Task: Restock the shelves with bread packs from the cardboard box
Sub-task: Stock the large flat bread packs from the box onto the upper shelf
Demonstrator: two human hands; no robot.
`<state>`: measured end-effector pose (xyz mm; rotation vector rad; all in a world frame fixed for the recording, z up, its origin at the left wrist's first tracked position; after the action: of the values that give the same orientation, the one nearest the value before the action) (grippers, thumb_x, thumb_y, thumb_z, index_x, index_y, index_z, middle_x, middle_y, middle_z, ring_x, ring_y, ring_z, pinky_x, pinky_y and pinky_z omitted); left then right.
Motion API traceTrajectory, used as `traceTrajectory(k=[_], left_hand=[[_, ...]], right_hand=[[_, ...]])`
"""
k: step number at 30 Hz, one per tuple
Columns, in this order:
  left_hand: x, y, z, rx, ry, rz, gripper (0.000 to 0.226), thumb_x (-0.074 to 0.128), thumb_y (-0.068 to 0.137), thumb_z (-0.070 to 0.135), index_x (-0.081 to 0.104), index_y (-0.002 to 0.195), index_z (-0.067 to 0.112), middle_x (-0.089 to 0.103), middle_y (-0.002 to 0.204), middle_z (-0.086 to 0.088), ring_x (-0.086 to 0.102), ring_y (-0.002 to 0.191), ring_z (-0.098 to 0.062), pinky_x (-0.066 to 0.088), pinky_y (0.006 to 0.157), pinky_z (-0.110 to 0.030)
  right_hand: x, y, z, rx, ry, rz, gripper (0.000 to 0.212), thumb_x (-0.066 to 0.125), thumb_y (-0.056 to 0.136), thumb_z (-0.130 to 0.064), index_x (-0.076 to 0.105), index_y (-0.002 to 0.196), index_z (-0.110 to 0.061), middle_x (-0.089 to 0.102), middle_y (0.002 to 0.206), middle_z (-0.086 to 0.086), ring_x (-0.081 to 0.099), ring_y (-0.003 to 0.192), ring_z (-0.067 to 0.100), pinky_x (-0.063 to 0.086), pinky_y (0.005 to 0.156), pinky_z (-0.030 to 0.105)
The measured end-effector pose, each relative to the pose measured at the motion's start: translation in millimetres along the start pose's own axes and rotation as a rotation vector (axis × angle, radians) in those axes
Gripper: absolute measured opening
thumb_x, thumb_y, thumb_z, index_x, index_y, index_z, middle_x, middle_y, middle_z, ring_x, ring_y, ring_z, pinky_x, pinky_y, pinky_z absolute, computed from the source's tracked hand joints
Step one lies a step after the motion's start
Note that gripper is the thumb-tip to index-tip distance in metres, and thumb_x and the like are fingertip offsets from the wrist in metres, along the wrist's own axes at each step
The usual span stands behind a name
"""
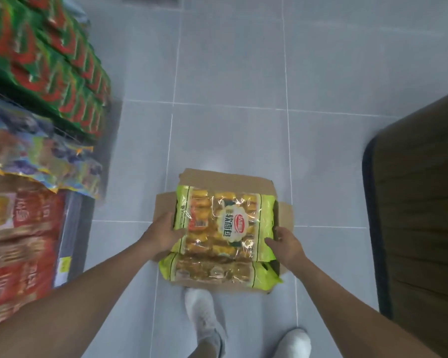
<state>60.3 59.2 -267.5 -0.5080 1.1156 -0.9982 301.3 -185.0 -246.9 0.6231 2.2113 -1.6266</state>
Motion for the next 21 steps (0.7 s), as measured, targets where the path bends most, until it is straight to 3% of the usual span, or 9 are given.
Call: traceTrajectory(k=[3, 5, 7, 8, 10, 11, 13, 15, 21], left_hand=[[15, 34, -8, -0.012, -0.05, -0.035, 0.022, 0.065, 0.096, 0.034, 0.056, 0.115, 0.029, 0.063, 0.102, 0.011, 0.062, 0.094, -0.013, 0.045, 0.074, -0.028], [22, 55, -15, -0.022, -0.1, -0.062, 0.036, 0.068, 0.091, 0.044, 0.061, 0.122, 0.028, 0.068, 0.11, 0.01, 0.066, 0.103, -0.015, 0.051, 0.084, -0.031], [28, 78, -31, -0.072, -0.17, -0.077, 0.06, 0.07, 0.081, 0.061, 0.06, 0.13, 0.029, 0.069, 0.12, 0.007, 0.066, 0.11, -0.02, 0.054, 0.095, -0.04], [33, 92, -40, -0.098, -0.205, -0.082, 0.068, 0.072, 0.077, 0.065, 0.059, 0.133, 0.029, 0.069, 0.124, 0.005, 0.066, 0.111, -0.022, 0.055, 0.096, -0.043], [37, 102, -41, -0.154, -0.253, -0.092, 0.072, 0.075, 0.078, 0.063, 0.056, 0.137, 0.025, 0.067, 0.127, 0.0, 0.065, 0.112, -0.026, 0.058, 0.09, -0.044], [36, 101, -36, -0.176, -0.277, -0.097, 0.069, 0.076, 0.082, 0.057, 0.056, 0.138, 0.022, 0.067, 0.127, -0.002, 0.065, 0.111, -0.028, 0.06, 0.083, -0.042], [36, 104, -35, -0.217, -0.304, -0.092, 0.057, 0.075, 0.087, 0.045, 0.058, 0.135, 0.017, 0.068, 0.123, -0.005, 0.066, 0.108, -0.029, 0.06, 0.077, -0.042], [34, 103, -33, -0.242, -0.329, -0.093, 0.044, 0.074, 0.091, 0.037, 0.062, 0.128, 0.016, 0.07, 0.114, -0.007, 0.066, 0.105, -0.029, 0.059, 0.085, -0.046], [27, 82, -23, -0.272, -0.39, -0.094, 0.034, 0.07, 0.095, 0.026, 0.061, 0.125, 0.014, 0.064, 0.099, -0.006, 0.057, 0.096, -0.023, 0.052, 0.082, -0.04]], right_hand=[[14, 38, 7, 0.038, 0.023, 0.03, 0.036, 0.061, 0.097, -0.03, 0.057, 0.125, -0.009, 0.066, 0.115, 0.008, 0.058, 0.097, 0.027, 0.042, 0.077, 0.03], [20, 56, 9, 0.067, 0.049, 0.053, 0.024, 0.06, 0.097, -0.029, 0.058, 0.112, -0.01, 0.064, 0.094, 0.003, 0.057, 0.087, 0.025, 0.039, 0.068, 0.03], [28, 73, 10, 0.08, 0.105, 0.066, 0.04, 0.059, 0.094, -0.037, 0.06, 0.121, -0.007, 0.067, 0.104, 0.009, 0.063, 0.092, 0.028, 0.045, 0.069, 0.03], [33, 84, 15, 0.085, 0.133, 0.075, 0.056, 0.058, 0.089, -0.047, 0.06, 0.127, -0.006, 0.069, 0.114, 0.012, 0.065, 0.1, 0.03, 0.049, 0.076, 0.031], [47, 118, 43, 0.094, 0.182, 0.104, 0.077, 0.048, 0.073, -0.063, 0.063, 0.127, -0.01, 0.068, 0.117, 0.008, 0.064, 0.106, 0.028, 0.05, 0.087, 0.037], [50, 120, 46, 0.095, 0.204, 0.118, 0.076, 0.046, 0.071, -0.066, 0.065, 0.121, -0.013, 0.066, 0.112, 0.003, 0.062, 0.103, 0.024, 0.048, 0.087, 0.035], [41, 90, 20, 0.1, 0.235, 0.177, 0.056, 0.054, 0.085, -0.055, 0.068, 0.124, -0.017, 0.067, 0.116, 0.001, 0.062, 0.108, 0.024, 0.049, 0.095, 0.034], [34, 75, 9, 0.103, 0.274, 0.233, 0.038, 0.06, 0.098, -0.034, 0.068, 0.128, -0.012, 0.067, 0.115, 0.002, 0.061, 0.114, 0.028, 0.047, 0.098, 0.035], [14, 52, 1, 0.084, 0.285, 0.274, 0.027, 0.061, 0.1, -0.024, 0.076, 0.107, -0.003, 0.073, 0.112, 0.02, 0.065, 0.109, 0.039, 0.051, 0.089, 0.037]])
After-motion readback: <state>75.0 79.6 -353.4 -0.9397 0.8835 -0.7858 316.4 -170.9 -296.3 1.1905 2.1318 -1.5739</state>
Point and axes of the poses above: each hand's wrist, its own y-axis towards the middle knuckle, its own x-axis out of the palm, z = x × y, the point moved 4 cm from there along y, towards the middle knuckle
